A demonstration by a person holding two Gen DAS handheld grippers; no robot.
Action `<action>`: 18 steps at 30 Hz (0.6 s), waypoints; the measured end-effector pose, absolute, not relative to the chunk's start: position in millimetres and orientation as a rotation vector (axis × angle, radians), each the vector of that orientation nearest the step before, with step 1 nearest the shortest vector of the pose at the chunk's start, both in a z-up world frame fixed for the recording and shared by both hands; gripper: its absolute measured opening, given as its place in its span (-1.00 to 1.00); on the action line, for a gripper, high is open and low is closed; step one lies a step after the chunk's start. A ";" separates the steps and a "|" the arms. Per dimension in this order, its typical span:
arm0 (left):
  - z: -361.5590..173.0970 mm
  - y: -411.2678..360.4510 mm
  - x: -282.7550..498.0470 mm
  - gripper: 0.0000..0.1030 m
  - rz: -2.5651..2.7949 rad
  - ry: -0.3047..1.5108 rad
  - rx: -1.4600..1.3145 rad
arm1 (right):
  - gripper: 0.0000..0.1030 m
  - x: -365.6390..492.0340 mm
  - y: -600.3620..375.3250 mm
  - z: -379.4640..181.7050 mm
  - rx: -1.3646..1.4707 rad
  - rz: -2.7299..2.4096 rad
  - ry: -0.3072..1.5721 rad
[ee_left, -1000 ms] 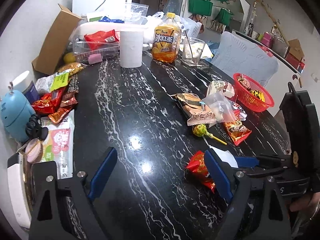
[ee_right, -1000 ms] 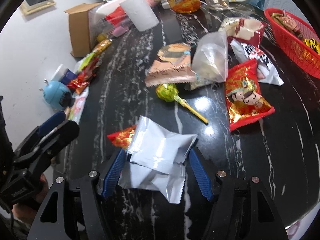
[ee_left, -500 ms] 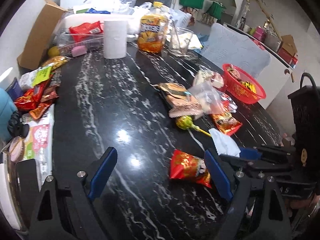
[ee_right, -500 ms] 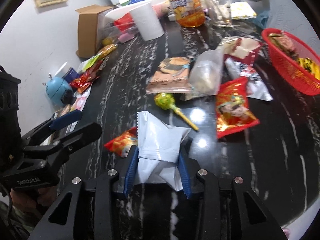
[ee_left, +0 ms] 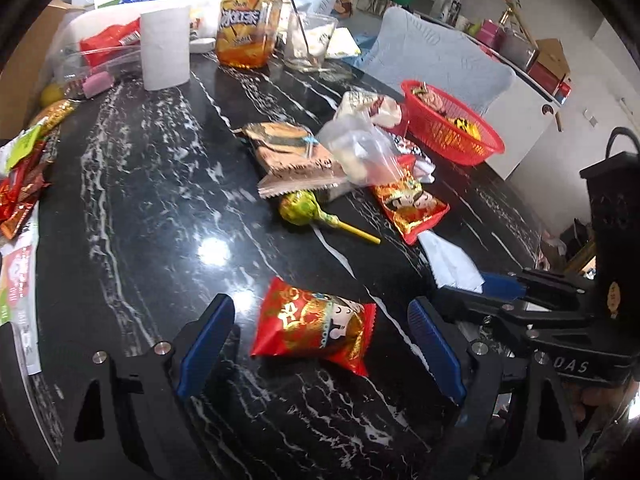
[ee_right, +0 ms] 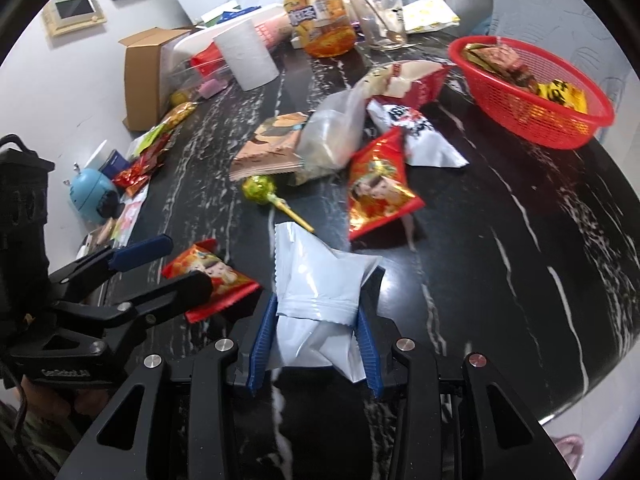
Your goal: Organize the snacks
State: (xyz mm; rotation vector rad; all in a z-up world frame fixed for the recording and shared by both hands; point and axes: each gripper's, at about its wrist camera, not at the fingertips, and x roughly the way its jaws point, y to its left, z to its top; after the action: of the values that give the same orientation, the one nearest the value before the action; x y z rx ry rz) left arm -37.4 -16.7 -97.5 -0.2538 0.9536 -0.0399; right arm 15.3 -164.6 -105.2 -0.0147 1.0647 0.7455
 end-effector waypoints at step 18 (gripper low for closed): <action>-100.1 -16.2 -40.4 -0.09 -0.057 0.933 -0.238 | -0.25 15.2 -171.8 -107.3 -0.017 0.716 1.063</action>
State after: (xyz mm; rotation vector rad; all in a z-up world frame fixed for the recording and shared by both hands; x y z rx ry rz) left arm -40.4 -16.2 -100.1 -0.2378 0.9328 -0.0573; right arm 15.2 -171.8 -107.3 -0.0169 1.0629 0.7164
